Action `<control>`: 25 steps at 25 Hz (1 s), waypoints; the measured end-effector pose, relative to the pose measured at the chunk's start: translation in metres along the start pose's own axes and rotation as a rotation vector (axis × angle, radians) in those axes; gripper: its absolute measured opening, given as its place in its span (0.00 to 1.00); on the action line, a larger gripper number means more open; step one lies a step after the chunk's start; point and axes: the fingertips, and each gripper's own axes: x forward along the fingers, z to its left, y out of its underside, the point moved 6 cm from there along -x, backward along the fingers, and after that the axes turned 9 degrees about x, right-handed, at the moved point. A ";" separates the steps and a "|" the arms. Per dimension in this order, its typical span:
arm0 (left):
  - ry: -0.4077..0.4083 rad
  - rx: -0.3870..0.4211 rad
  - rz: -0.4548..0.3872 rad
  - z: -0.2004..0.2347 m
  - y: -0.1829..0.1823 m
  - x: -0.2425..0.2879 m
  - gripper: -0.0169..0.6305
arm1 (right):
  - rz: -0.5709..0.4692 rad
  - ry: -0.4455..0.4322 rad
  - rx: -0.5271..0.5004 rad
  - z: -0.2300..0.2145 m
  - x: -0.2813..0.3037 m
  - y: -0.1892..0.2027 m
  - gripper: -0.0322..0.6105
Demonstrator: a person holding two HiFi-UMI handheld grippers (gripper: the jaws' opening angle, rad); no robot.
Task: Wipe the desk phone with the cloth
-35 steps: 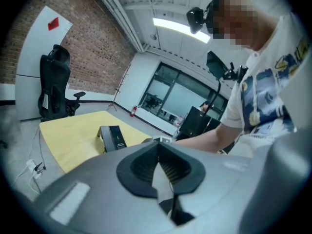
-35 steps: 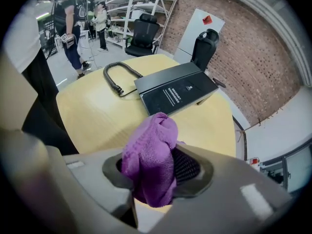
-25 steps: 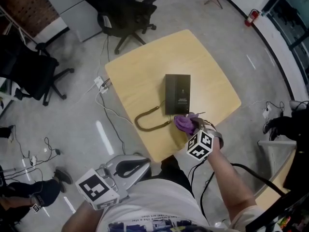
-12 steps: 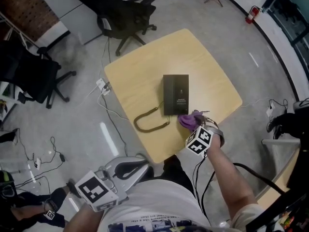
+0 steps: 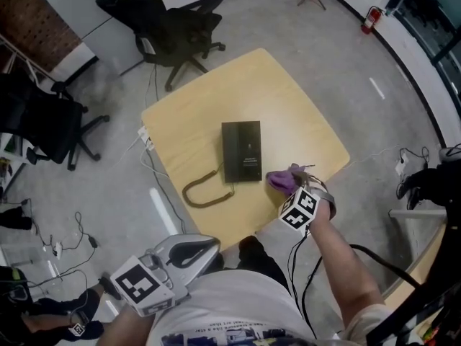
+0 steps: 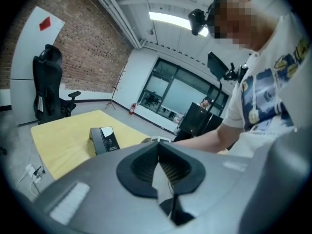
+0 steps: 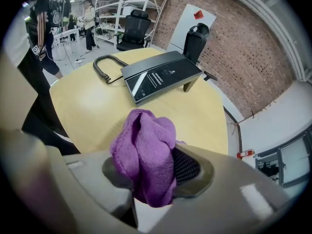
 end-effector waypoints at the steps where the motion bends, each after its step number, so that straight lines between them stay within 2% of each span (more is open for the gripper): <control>1: -0.007 0.002 0.001 0.000 -0.001 0.004 0.03 | -0.008 -0.006 0.005 -0.002 0.000 0.001 0.30; 5: -0.045 -0.014 0.011 0.004 0.000 0.013 0.03 | -0.078 -0.049 0.078 -0.008 -0.008 -0.001 0.30; 10: -0.064 -0.031 0.027 0.001 -0.001 0.025 0.03 | -0.222 -0.104 0.158 -0.010 -0.035 -0.009 0.30; 18: -0.020 0.022 0.012 -0.012 -0.005 0.025 0.03 | -0.355 -0.093 0.175 0.013 -0.096 -0.025 0.30; 25: 0.000 0.058 -0.064 -0.031 0.012 -0.011 0.03 | -0.437 -0.085 0.254 0.050 -0.151 -0.027 0.30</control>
